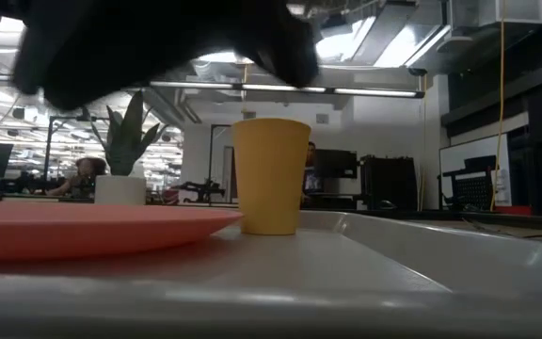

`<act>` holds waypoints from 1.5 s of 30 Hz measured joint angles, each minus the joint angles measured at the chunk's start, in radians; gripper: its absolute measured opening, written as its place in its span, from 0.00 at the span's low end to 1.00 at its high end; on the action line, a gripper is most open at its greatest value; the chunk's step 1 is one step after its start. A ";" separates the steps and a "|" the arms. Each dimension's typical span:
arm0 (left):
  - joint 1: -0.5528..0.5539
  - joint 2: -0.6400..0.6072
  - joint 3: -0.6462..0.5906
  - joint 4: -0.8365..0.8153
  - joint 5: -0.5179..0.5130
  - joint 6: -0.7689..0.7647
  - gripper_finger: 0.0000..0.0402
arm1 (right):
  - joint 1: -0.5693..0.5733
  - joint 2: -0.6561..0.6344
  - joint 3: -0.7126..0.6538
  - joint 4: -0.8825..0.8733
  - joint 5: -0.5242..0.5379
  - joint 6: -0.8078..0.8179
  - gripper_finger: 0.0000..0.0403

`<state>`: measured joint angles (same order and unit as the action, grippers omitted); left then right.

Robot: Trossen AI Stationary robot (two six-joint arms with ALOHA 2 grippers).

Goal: Pick and place plate/cup/fork/spoon on tray
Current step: Put the pink plate on the gray tray

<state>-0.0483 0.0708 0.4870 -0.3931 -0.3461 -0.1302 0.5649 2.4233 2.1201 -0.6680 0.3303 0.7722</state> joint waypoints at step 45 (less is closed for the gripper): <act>0.000 0.009 0.000 0.003 0.067 -0.123 0.00 | 0.076 -0.536 -0.568 -0.281 0.514 -0.102 0.11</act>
<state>-0.0481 0.0795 0.4866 -0.3901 -0.2790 -0.2527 0.6407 1.8872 1.5520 -0.9486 0.8445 0.6699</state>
